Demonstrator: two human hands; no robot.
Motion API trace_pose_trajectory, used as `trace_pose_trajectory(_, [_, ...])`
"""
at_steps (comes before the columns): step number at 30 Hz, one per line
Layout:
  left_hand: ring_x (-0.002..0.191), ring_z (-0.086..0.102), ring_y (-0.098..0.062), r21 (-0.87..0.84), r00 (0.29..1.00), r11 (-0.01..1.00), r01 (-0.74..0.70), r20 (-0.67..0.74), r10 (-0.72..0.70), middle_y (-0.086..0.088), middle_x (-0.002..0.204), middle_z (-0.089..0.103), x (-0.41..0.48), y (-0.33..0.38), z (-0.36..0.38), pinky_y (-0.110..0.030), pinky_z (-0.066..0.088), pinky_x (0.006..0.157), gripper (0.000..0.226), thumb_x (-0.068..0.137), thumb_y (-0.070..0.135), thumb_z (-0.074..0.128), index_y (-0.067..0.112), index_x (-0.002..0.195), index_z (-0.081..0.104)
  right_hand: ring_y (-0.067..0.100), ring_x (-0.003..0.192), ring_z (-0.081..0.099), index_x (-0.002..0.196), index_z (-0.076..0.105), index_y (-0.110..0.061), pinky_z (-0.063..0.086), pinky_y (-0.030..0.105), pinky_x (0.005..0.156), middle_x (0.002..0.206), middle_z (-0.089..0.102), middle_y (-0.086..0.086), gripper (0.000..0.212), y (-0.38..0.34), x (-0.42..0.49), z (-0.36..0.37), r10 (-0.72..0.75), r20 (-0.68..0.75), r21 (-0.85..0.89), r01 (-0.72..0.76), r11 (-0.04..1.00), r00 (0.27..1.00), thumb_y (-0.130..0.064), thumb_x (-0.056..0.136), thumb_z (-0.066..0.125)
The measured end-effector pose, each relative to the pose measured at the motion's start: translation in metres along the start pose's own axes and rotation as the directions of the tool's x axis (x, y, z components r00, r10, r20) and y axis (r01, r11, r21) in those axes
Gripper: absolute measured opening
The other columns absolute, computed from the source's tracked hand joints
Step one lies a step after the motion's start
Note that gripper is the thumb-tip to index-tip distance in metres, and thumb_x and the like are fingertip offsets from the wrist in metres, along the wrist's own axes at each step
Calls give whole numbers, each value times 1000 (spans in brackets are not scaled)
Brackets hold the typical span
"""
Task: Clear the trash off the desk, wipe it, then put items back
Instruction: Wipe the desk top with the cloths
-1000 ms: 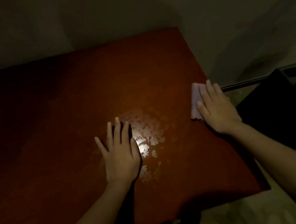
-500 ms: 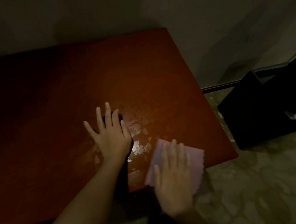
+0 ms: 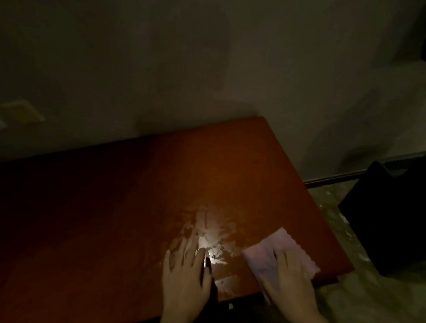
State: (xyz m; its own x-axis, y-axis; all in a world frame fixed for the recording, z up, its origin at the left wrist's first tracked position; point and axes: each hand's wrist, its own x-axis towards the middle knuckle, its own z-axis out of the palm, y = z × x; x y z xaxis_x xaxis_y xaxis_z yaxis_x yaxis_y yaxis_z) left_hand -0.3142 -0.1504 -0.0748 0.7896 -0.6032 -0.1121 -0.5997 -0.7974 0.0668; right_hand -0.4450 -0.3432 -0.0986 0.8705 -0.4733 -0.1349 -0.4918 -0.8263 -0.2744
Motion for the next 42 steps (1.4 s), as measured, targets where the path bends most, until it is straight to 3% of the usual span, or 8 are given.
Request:
trace_pose_trajectory(2, [121,55,-16,-53,995,995,81,54,-78,3,131,59,0,13,-17,-49,37,104,50,82,51,38,30,119,65,33,82,69,105,65,1,58,43,68,95,69,19,55,-4,-1,-7,40,-8,-21,-40,999,999,-38,69,80])
trace_pose_trajectory(6, [142,20,-10,-54,973,977,206,116,-199,9,156,22,-1,26,-31,-40,18,116,58,93,55,24,36,148,22,29,135,32,148,24,-9,27,39,111,147,34,15,81,-7,10,-26,165,157,-54,-158,986,974,-41,83,60])
trace_pose_trajectory(10, [144,16,-11,-49,955,963,266,152,-256,7,158,15,4,37,-40,-42,15,117,62,91,59,17,36,149,16,25,141,21,151,10,-13,16,37,117,154,21,10,85,-4,21,-32,175,237,-82,-160,984,956,-49,86,52])
trace_pose_trajectory(16, [140,25,-13,-64,944,950,305,148,-293,7,157,18,16,39,-41,-39,26,113,61,94,58,27,33,149,17,28,138,24,150,10,-13,23,37,113,152,22,12,86,-7,34,-32,185,340,-160,-137,978,922,-53,85,50])
trace_pose_trajectory(22, [137,30,-15,-34,953,963,268,159,-259,5,153,27,32,35,-42,-38,27,112,58,94,55,27,31,147,23,23,127,39,141,29,-17,33,33,101,141,39,6,62,-13,44,-40,102,392,-172,-36,984,914,-38,88,53])
trace_pose_trajectory(29, [133,35,-15,-36,977,986,164,144,-157,5,153,27,44,9,-62,-37,31,108,57,93,50,28,30,147,24,23,124,48,136,37,-16,40,33,99,136,47,6,57,-18,47,-56,152,422,8,-171,985,894,-38,85,52])
trace_pose_trajectory(34, [128,39,-14,-15,989,997,77,127,-75,5,145,35,57,-22,-83,-34,33,106,54,93,52,30,28,142,31,19,106,57,98,40,-24,42,29,77,102,53,-2,21,-25,42,-73,197,323,88,-237,968,926,-24,82,54])
trace_pose_trajectory(42, [128,41,-16,-34,983,990,-135,124,138,5,145,37,83,-20,-102,-37,34,105,57,90,51,33,30,143,30,17,89,56,93,39,-25,43,28,68,93,48,-5,19,-34,47,-132,195,34,76,-197,977,980,-26,85,56])
